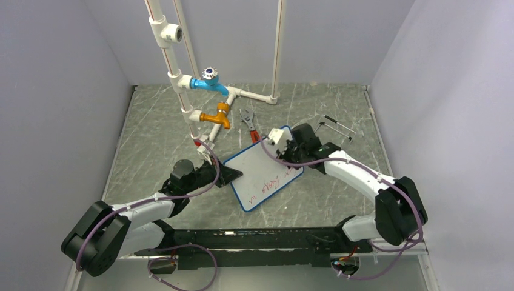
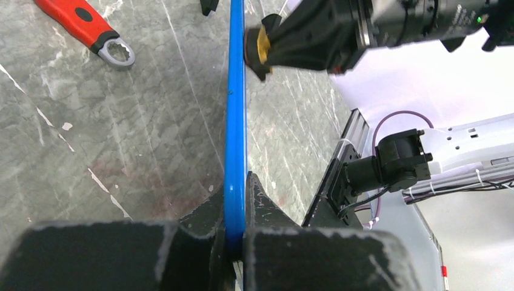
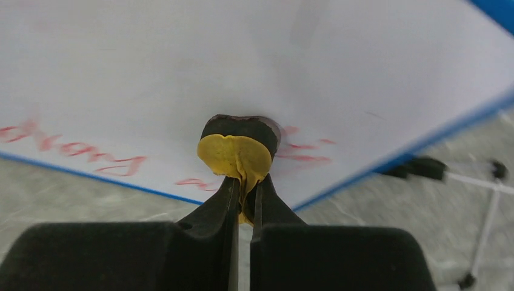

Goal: Erase the whiteboard
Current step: Erase the whiteboard at the center of the board.

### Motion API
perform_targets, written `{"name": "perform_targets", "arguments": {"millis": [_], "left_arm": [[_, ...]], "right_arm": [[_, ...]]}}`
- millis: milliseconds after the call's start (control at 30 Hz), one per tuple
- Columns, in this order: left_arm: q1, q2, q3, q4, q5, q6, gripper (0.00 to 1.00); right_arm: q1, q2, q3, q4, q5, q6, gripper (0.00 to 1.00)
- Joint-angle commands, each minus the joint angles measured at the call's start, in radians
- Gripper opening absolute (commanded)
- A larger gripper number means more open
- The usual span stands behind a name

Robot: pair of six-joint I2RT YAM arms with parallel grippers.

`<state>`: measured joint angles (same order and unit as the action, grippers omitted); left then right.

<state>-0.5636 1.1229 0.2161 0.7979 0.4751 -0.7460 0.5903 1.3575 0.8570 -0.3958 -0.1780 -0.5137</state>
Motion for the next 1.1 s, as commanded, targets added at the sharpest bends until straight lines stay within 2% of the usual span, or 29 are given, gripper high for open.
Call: {"name": "perform_targets", "arguments": {"millis": [0, 133, 267, 367, 500, 633, 733, 800, 900, 1067], "left_arm": [[-0.015, -0.015, 0.018, 0.142, 0.146, -0.015, 0.00], [-0.016, -0.014, 0.015, 0.153, 0.149, -0.021, 0.00], [-0.016, -0.031, 0.010, 0.136, 0.136, -0.015, 0.00], [-0.016, -0.037, 0.012, 0.129, 0.137, -0.011, 0.00], [-0.015, -0.041, 0.011, 0.128, 0.142, -0.006, 0.00], [-0.015, -0.040, 0.011, 0.138, 0.156, -0.003, 0.00], [-0.016, -0.036, 0.009, 0.148, 0.158, -0.005, 0.00], [-0.016, -0.031, 0.011, 0.155, 0.162, -0.009, 0.00], [-0.016, -0.030, 0.011, 0.167, 0.162, -0.020, 0.00], [-0.016, -0.040, 0.006, 0.162, 0.158, -0.020, 0.00]], "right_arm": [[-0.080, -0.029, 0.006, 0.153, 0.168, 0.088, 0.00], [-0.081, -0.009, 0.016, 0.116, 0.131, 0.053, 0.00], [-0.011, -0.014, 0.019, 0.005, -0.097, -0.047, 0.00], [0.065, -0.013, 0.018, -0.042, -0.179, -0.108, 0.00], [0.053, 0.008, 0.037, -0.002, -0.111, -0.054, 0.00], [-0.064, -0.028, 0.023, 0.099, 0.042, 0.046, 0.00], [-0.116, -0.046, 0.007, 0.126, 0.084, 0.064, 0.00], [-0.120, -0.041, 0.004, 0.116, 0.071, 0.047, 0.00], [-0.102, -0.021, 0.013, 0.058, -0.030, 0.009, 0.00], [0.027, -0.018, 0.014, -0.045, -0.205, -0.115, 0.00]]}}
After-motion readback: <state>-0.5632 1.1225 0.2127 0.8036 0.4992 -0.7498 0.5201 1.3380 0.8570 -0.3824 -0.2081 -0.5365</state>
